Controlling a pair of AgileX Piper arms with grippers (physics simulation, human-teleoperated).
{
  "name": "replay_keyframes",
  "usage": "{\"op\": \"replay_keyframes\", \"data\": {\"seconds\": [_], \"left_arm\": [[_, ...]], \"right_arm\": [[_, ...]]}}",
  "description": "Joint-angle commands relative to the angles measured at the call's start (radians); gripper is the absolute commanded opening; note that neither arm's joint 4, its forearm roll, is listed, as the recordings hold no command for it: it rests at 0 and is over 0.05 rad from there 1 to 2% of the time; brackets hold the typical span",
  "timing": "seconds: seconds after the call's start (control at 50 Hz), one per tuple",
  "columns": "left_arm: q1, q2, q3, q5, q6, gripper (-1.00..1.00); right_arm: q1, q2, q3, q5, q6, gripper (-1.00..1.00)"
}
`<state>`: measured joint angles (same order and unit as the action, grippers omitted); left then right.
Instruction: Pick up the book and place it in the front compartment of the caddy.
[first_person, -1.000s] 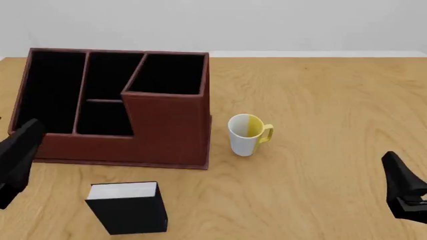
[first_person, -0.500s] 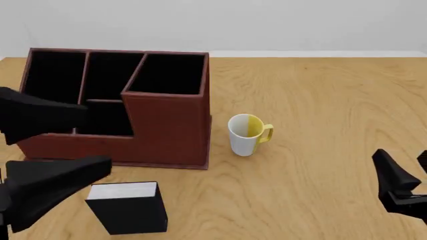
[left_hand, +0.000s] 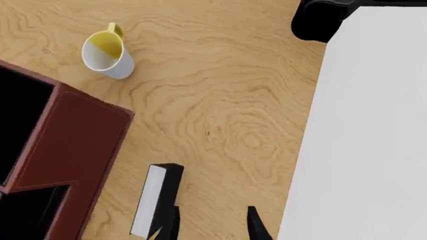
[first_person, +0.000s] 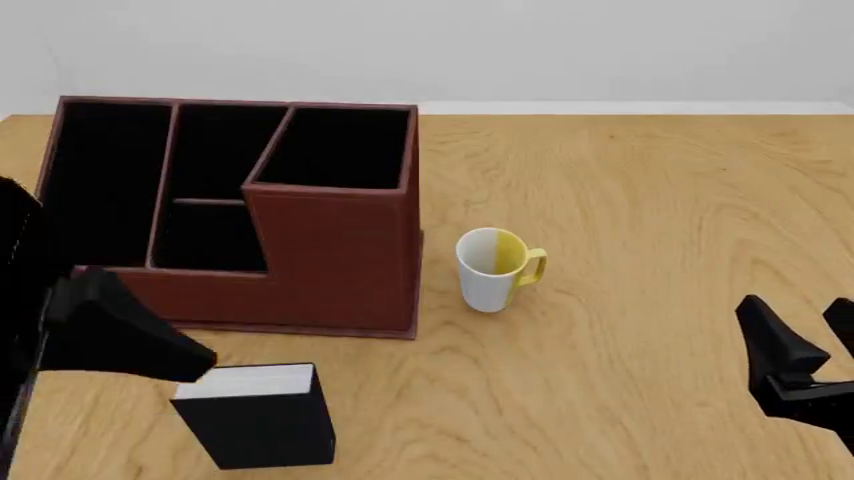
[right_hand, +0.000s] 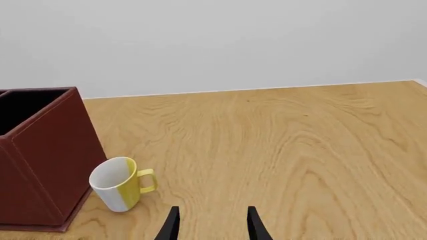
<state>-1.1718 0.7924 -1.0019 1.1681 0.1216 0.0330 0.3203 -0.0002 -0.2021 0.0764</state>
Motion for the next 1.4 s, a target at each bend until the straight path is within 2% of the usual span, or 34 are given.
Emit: {"op": "replay_keyframes", "data": {"seconds": [0.02, 0.06, 0.08, 0.14, 0.16, 0.2, 0.22, 0.24, 0.28, 0.32, 0.36, 0.38, 0.4, 0.42, 0.62, 0.66, 0.68, 0.84, 0.88, 0.9, 0.92, 0.94, 0.98, 1.02, 1.06, 1.14, 1.18, 1.26, 1.28, 1.32, 1.4], "left_arm": [[-0.027, 0.051, 0.077, 0.052, 0.015, 1.00], [-0.033, 0.048, 0.076, 0.052, 0.009, 1.00], [0.007, 0.071, 0.072, 0.052, 0.045, 1.00], [0.022, 0.079, 0.067, 0.052, 0.063, 1.00], [0.064, 0.102, 0.053, 0.052, 0.103, 1.00], [0.053, 0.097, 0.061, 0.052, 0.092, 1.00], [0.069, 0.105, 0.054, 0.052, 0.109, 1.00], [0.113, 0.129, 0.040, 0.052, 0.160, 1.00], [0.104, 0.123, 0.057, 0.052, 0.159, 1.00], [0.162, 0.154, 0.025, 0.052, 0.211, 1.00], [0.149, 0.148, 0.029, 0.052, 0.200, 1.00], [0.198, 0.168, -0.001, 0.052, 0.258, 1.00], [0.213, 0.179, -0.014, 0.052, 0.267, 1.00], [0.194, 0.171, -0.001, 0.052, 0.248, 1.00], [0.227, 0.176, -0.007, 0.052, 0.270, 1.00], [0.303, 0.212, -0.020, 0.052, 0.346, 1.00], [0.297, 0.205, -0.007, 0.052, 0.330, 1.00], [0.349, 0.231, -0.011, 0.052, 0.373, 1.00], [0.410, 0.266, -0.030, 0.051, 0.432, 1.00], [0.410, 0.266, -0.030, 0.051, 0.432, 1.00], [0.460, 0.292, -0.029, 0.052, 0.489, 1.00], [0.432, 0.276, -0.014, 0.051, 0.457, 1.00], [0.462, 0.292, -0.037, 0.051, 0.489, 1.00], [0.423, 0.273, -0.019, 0.052, 0.446, 1.00], [0.425, 0.269, 0.005, 0.052, 0.462, 1.00], [0.397, 0.252, 0.030, 0.051, 0.431, 1.00], [0.406, 0.254, 0.039, 0.051, 0.445, 1.00], [0.363, 0.229, 0.068, 0.052, 0.393, 1.00], [0.374, 0.230, 0.086, 0.052, 0.410, 1.00], [0.346, 0.214, 0.101, 0.051, 0.374, 1.00], [0.348, 0.215, 0.104, 0.051, 0.373, 1.00]], "right_arm": [[0.002, 0.026, 0.000, -0.020, 0.002, 1.00], [0.002, 0.028, 0.000, -0.021, 0.002, 1.00], [0.001, 0.036, 0.000, -0.026, 0.003, 1.00], [0.001, 0.033, 0.000, -0.024, 0.002, 1.00], [0.001, 0.040, 0.000, -0.029, 0.001, 1.00], [-0.002, 0.052, 0.000, -0.038, 0.005, 1.00], [-0.001, 0.047, 0.000, -0.034, 0.004, 1.00], [0.004, 0.042, 0.000, -0.029, 0.002, 1.00], [0.004, 0.050, 0.000, -0.035, 0.004, 1.00], [0.007, 0.046, 0.000, -0.032, 0.004, 1.00], [0.010, 0.036, 0.000, -0.023, 0.002, 1.00], [0.010, 0.036, 0.000, -0.024, 0.002, 1.00], [0.010, 0.040, 0.000, -0.026, 0.002, 1.00], [0.009, 0.046, 0.000, -0.030, 0.003, 1.00], [0.009, 0.067, 0.000, -0.044, 0.004, 1.00], [0.010, 0.067, 0.000, -0.044, 0.003, 1.00], [0.010, 0.072, 0.000, -0.048, 0.004, 1.00], [0.006, 0.083, 0.000, -0.057, 0.007, 1.00], [0.008, 0.098, 0.000, -0.069, 0.007, 1.00], [0.008, 0.099, 0.000, -0.070, 0.007, 1.00], [0.008, 0.104, 0.000, -0.073, 0.009, 1.00], [0.006, 0.100, 0.000, -0.070, 0.009, 1.00], [0.007, 0.090, 0.000, -0.062, 0.007, 1.00], [0.003, 0.096, 0.000, -0.067, 0.009, 1.00], [0.003, 0.094, 0.000, -0.066, 0.009, 1.00], [0.002, 0.082, 0.000, -0.056, 0.009, 1.00], [0.002, 0.083, 0.000, -0.056, 0.009, 1.00], [-0.001, 0.091, 0.000, -0.063, 0.009, 1.00], [-0.002, 0.096, 0.000, -0.067, 0.010, 1.00], [-0.001, 0.102, 0.000, -0.071, 0.011, 1.00], [-0.003, 0.105, 0.000, -0.073, 0.012, 1.00]]}}
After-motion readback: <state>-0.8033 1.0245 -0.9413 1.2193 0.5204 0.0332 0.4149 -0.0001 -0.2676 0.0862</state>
